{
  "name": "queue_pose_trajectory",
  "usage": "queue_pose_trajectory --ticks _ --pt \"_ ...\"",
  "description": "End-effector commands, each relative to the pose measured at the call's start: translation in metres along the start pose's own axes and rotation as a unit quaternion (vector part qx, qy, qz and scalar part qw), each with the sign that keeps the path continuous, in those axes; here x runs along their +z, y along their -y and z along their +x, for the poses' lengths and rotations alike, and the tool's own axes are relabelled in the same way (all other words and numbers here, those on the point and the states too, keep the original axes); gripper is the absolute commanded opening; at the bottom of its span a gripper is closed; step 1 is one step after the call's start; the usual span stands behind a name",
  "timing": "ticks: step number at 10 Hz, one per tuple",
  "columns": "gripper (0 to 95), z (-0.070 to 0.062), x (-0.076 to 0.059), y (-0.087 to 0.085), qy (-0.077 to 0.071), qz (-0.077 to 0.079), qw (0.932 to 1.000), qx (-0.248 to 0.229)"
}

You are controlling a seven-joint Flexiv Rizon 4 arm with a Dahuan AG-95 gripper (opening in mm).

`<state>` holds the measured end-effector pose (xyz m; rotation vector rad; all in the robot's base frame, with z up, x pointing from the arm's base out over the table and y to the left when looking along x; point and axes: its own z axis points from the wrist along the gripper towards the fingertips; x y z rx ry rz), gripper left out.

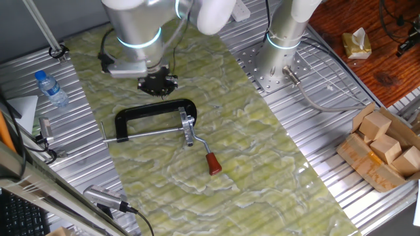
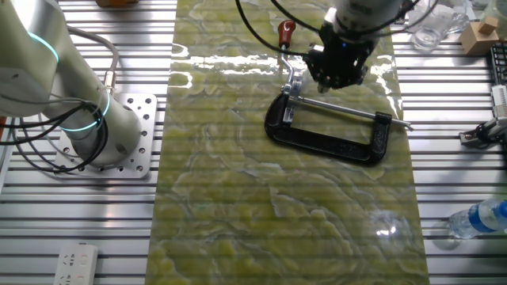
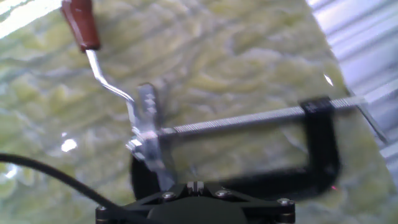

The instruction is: Pull up the lever

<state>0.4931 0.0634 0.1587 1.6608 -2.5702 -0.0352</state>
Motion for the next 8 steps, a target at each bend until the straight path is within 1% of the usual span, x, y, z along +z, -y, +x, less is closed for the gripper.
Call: queue_pose_trajectory --ticks 1,2,3,4,5,6,7,8 --pt "19.0 -0.022 0.009 -0.026 -0.002 0.005 1.0 0.006" --pt "19.0 -0.037 0.015 -0.038 -0.008 0.008 0.9999 0.004" --pt "19.0 -0.039 0.017 -0.037 -0.008 0.007 0.9999 -0.01" --pt "0.0 -0.039 0.017 -0.037 -0.008 0.005 0.9999 -0.013" --pt "0.0 -0.039 0.017 -0.038 -0.012 0.007 0.9997 -0.018" --pt "0.0 -0.039 0.017 -0.038 -0.019 0.012 0.9996 -0.016" --pt "0.0 -0.039 0.017 -0.038 -0.018 0.014 0.9997 -0.008" --pt "0.0 -0.039 0.017 -0.038 -0.014 0.013 0.9997 -0.012"
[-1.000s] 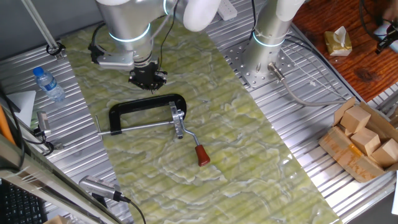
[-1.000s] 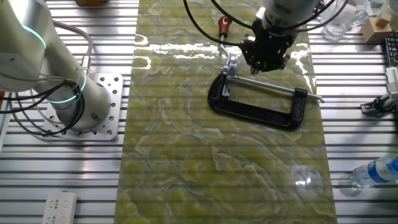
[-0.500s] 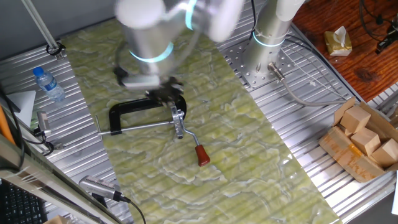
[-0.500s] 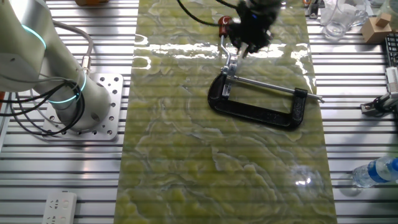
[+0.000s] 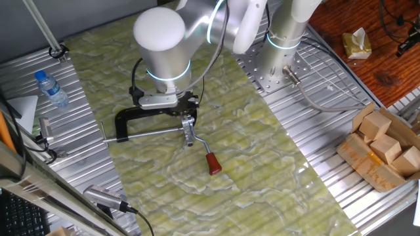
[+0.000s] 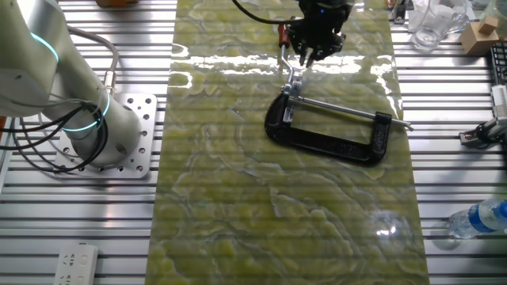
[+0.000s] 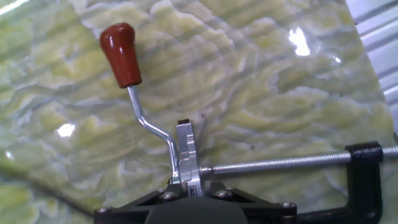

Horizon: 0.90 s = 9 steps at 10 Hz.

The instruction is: Pull up the lever

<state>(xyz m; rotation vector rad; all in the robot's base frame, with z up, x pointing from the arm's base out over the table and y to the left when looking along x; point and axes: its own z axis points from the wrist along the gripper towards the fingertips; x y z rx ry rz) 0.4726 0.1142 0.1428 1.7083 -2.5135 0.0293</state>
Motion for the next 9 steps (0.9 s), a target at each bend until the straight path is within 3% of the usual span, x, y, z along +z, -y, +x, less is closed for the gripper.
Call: queue_pose_trajectory --ticks 1,2,5,7,9 --pt "0.0 0.0002 0.0011 0.0008 0.019 -0.006 0.9998 -0.01" --pt "0.0 0.0002 0.0011 0.0008 0.031 -0.012 0.9987 -0.038" --pt "0.0 0.0002 0.0011 0.0008 0.042 -0.009 0.9921 -0.118" --pt "0.0 0.0002 0.0011 0.0008 0.057 -0.018 0.9905 -0.124" --pt "0.0 0.0002 0.0011 0.0008 0.055 -0.028 0.9885 -0.138"
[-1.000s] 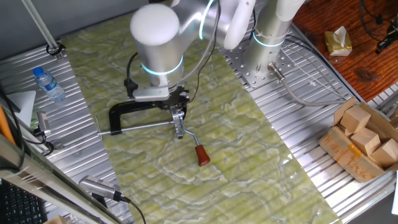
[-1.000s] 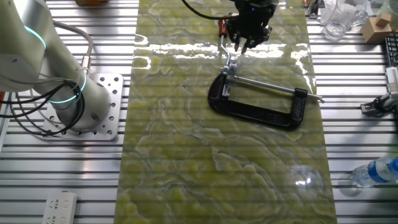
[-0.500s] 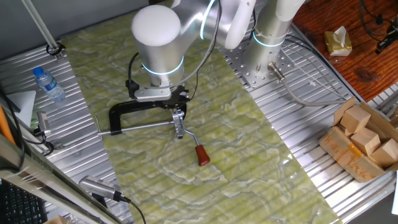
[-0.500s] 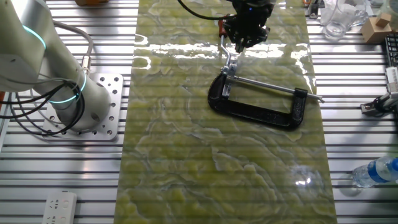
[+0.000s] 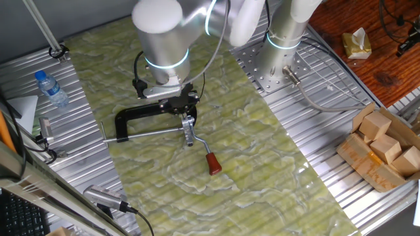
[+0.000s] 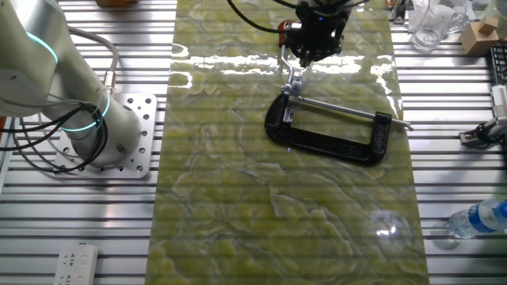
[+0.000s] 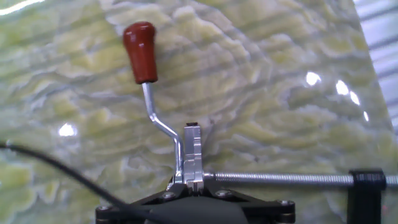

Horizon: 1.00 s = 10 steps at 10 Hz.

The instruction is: Pull up the lever

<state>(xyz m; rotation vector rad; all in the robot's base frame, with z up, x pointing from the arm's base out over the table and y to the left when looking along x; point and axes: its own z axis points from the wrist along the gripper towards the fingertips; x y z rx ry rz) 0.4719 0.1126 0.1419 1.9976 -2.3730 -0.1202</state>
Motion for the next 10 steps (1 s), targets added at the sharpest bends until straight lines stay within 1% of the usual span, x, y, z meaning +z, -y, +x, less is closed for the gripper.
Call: queue_pose_trajectory --ticks 1,2,3,4,7,8,9,10 --pt "0.0 -0.001 0.0 0.001 0.003 -0.015 0.9991 -0.039" --pt "0.0 -0.019 0.002 -0.005 0.001 -0.02 0.9987 -0.048" --pt "0.0 -0.029 0.005 -0.01 0.001 -0.021 0.9986 -0.048" --pt "19.0 -0.038 0.009 -0.015 0.001 -0.022 0.9983 -0.055" --pt "19.0 -0.059 0.025 -0.026 -0.001 -0.022 0.9972 -0.071" --pt "19.0 -0.063 0.028 -0.029 0.0 -0.022 0.9973 -0.07" --pt "19.0 -0.068 0.033 -0.033 -0.004 -0.02 0.9977 -0.065" --pt "19.0 -0.073 0.037 -0.037 -0.013 -0.018 0.9978 -0.063"
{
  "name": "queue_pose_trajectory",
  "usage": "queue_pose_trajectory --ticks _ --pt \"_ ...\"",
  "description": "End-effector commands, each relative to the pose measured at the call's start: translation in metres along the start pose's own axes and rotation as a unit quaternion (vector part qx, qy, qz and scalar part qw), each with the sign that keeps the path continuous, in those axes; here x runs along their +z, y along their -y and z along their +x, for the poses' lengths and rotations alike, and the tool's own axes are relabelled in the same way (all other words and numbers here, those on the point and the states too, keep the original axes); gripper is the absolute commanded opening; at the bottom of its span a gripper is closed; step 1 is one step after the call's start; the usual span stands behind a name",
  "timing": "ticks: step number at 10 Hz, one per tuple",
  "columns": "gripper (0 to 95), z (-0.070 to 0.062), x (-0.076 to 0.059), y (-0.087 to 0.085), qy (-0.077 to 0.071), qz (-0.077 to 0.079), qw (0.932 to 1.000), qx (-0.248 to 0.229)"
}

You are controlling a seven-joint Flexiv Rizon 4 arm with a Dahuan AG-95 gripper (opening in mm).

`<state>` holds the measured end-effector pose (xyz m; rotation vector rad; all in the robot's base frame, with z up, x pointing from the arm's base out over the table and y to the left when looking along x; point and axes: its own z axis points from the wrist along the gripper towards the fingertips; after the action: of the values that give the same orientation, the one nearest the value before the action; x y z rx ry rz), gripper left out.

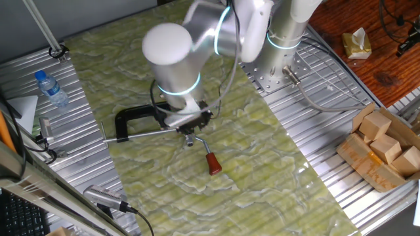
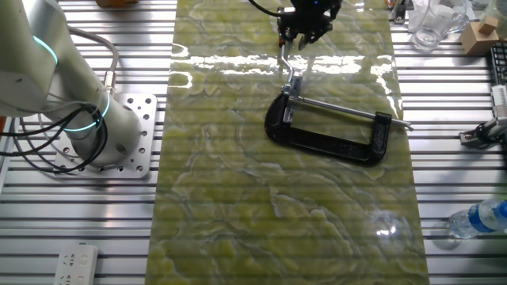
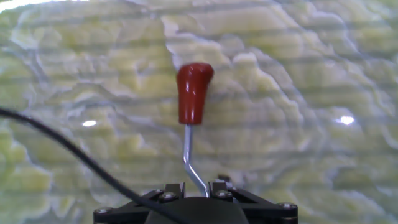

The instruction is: Pull up the lever

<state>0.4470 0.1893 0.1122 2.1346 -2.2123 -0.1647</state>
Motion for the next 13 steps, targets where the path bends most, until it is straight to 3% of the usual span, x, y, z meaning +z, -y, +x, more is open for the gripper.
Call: queue_pose_trajectory --ticks 1,2,13 --pt "19.0 -0.006 0.006 -0.004 -0.015 0.003 0.9998 0.01" --pt "38.0 -0.008 0.01 -0.006 -0.02 0.004 0.9997 0.015" --pt "38.0 -0.018 0.048 -0.004 -0.019 0.016 0.9984 0.051"
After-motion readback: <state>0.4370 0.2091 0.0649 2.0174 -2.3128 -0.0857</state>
